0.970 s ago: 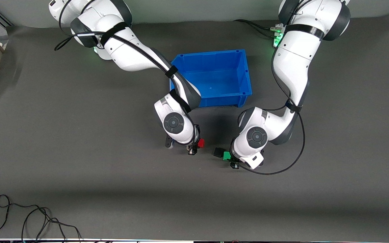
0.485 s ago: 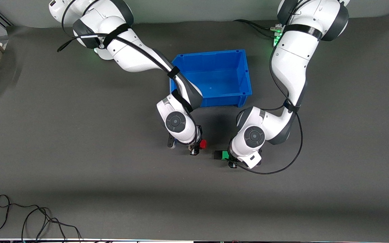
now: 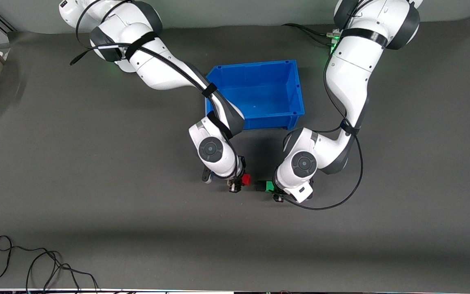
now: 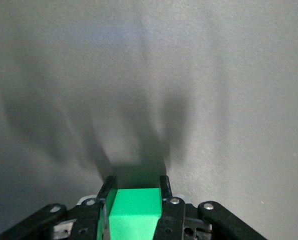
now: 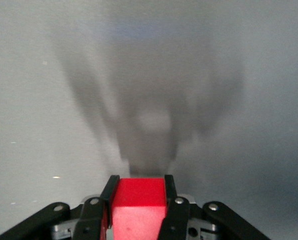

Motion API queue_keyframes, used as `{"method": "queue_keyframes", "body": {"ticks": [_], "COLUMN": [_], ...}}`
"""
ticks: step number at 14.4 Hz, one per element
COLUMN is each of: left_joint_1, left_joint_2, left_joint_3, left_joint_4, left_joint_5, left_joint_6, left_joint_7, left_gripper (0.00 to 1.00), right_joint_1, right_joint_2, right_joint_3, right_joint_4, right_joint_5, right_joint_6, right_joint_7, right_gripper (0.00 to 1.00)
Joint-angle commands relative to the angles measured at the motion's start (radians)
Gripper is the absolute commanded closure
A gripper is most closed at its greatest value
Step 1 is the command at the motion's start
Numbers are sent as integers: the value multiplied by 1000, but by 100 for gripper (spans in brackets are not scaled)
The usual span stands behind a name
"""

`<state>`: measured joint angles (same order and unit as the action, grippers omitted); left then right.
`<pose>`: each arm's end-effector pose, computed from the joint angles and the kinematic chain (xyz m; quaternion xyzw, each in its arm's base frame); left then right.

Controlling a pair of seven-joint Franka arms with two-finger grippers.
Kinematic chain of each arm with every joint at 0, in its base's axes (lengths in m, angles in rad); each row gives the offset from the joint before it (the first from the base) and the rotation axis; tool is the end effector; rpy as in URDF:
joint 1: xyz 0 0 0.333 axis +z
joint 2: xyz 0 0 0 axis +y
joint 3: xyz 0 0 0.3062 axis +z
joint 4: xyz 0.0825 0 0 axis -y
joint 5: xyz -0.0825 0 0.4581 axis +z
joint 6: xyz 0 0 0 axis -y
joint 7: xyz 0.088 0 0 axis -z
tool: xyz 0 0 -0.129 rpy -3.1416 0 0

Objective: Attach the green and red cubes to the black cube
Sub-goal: 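Press the red and green cubes against opposite sides of the black cube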

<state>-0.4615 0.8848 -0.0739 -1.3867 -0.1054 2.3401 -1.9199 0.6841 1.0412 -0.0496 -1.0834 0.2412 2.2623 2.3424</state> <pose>0.6819 -0.3984 0.1099 0.7349 0.6739 -0.0515 0.0554 0.6667 0.5185 0.1313 -0.6098 0.7857 0.0714 0.0752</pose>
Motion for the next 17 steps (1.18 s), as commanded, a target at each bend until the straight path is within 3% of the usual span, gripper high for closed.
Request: {"method": "queue_keyframes", "body": {"ticks": [1,3,17], "left_joint_1": [-12,-22,-42], "left_joint_2": [6,6,23], "left_joint_3": [6,6,8], "left_joint_4": [46,48,66], "left_joint_5": [-7,-8,-10], "left_joint_6": [-51,-64,-47], "left_joint_7": [-27,-33,-59], "left_gripper": [100,100,100], "right_joint_1": [-2,-2,29], "right_joint_2": [51,65,105], "right_joint_3": [-9,-7,-4], "right_joint_4": [65,66,77], "right_joint_5": [-3,-39,-65], "right_joint_6": [3,3,51], "right_joint_7": [15,17,20], "right_gripper": [100,100,100]}}
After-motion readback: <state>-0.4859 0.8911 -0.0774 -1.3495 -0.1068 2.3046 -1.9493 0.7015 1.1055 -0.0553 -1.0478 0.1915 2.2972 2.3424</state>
